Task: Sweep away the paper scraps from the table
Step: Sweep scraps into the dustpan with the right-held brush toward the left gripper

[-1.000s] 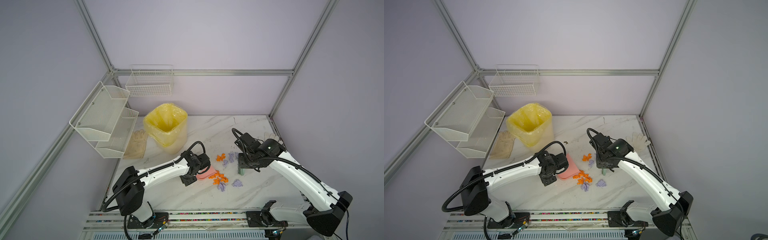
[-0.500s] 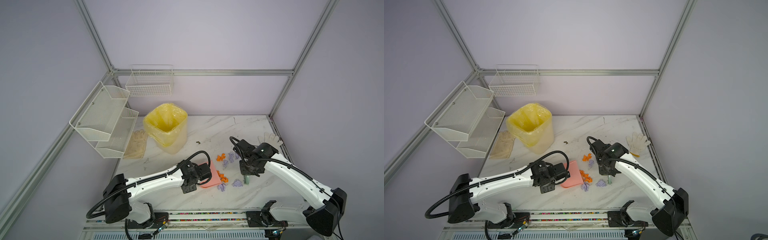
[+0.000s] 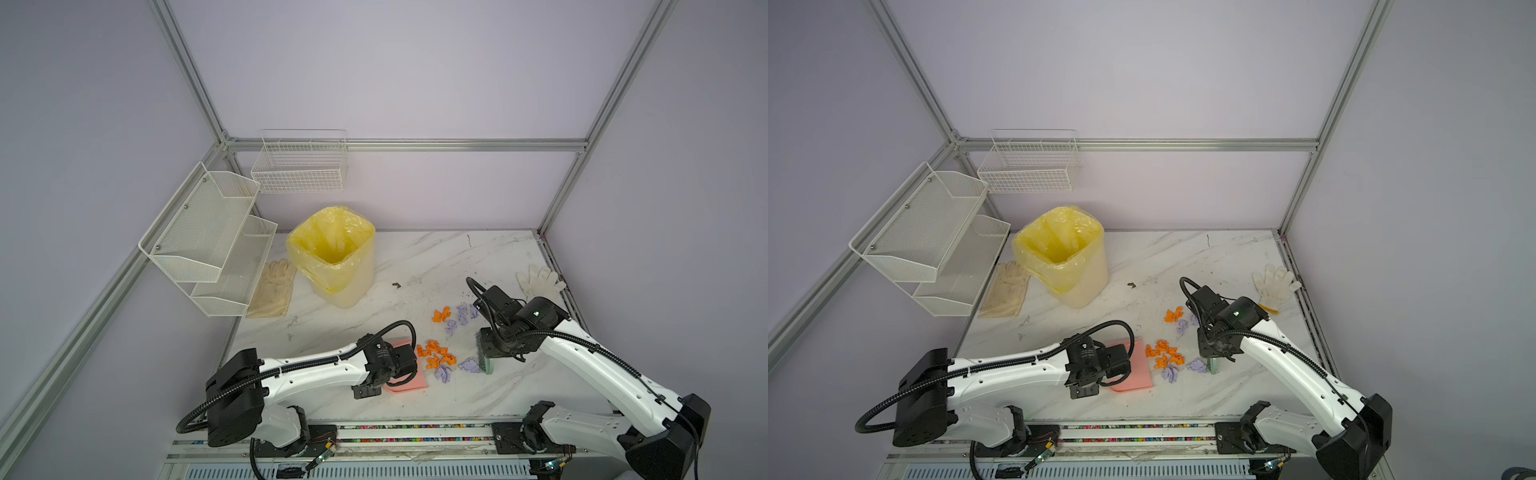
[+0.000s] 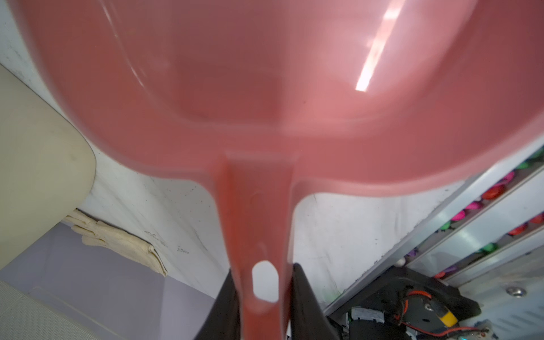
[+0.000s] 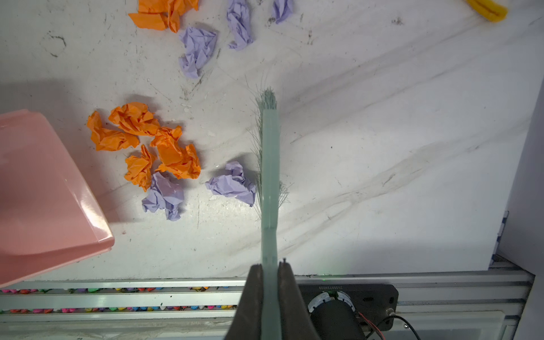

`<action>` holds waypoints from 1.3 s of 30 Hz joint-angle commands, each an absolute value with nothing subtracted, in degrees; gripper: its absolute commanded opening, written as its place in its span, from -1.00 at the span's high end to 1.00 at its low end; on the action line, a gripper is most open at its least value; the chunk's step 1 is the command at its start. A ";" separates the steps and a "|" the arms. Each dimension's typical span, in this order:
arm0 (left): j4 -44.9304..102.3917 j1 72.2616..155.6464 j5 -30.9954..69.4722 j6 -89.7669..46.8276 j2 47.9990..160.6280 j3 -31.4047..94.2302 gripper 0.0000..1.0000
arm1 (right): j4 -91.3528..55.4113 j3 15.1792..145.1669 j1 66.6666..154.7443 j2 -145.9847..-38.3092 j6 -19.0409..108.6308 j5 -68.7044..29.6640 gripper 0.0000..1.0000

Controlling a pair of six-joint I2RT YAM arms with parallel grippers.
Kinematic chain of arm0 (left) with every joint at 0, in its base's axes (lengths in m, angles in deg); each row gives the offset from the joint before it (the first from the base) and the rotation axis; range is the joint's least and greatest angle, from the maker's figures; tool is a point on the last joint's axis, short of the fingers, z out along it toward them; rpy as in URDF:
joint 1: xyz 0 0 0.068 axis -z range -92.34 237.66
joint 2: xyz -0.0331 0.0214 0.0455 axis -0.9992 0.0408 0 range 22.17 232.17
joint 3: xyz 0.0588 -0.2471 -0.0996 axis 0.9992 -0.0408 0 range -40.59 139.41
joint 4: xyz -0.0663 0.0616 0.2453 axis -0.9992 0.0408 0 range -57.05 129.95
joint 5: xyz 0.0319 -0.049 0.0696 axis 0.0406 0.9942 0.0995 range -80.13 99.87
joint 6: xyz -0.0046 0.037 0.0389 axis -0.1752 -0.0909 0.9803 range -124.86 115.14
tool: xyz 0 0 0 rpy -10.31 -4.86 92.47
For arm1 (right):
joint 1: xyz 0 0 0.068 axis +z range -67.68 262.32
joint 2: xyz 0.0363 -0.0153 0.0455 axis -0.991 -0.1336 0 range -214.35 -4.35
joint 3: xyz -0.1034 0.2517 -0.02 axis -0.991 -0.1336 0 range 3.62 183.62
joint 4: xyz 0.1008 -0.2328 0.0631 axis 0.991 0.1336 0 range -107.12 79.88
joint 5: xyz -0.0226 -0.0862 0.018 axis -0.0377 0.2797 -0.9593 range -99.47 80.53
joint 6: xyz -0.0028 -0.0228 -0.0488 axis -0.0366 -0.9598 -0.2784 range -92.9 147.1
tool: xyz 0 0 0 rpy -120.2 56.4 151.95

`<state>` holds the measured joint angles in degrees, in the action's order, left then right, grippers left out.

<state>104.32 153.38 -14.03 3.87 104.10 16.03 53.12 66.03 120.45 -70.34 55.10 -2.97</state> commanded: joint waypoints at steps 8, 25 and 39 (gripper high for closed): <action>105.39 153.23 -18.11 3.46 113.94 16.77 0.77 | 48.23 64.74 120.29 -69.05 52.09 -6.48 1.00; 105.37 151.92 -18.02 -0.05 121.23 26.51 0.88 | 36.81 66.99 125.63 -73.38 54.94 -15.07 1.00; 105.30 150.79 -17.47 0.46 118.44 25.34 0.77 | 29.72 74.63 134.25 -80.51 58.65 -13.39 1.00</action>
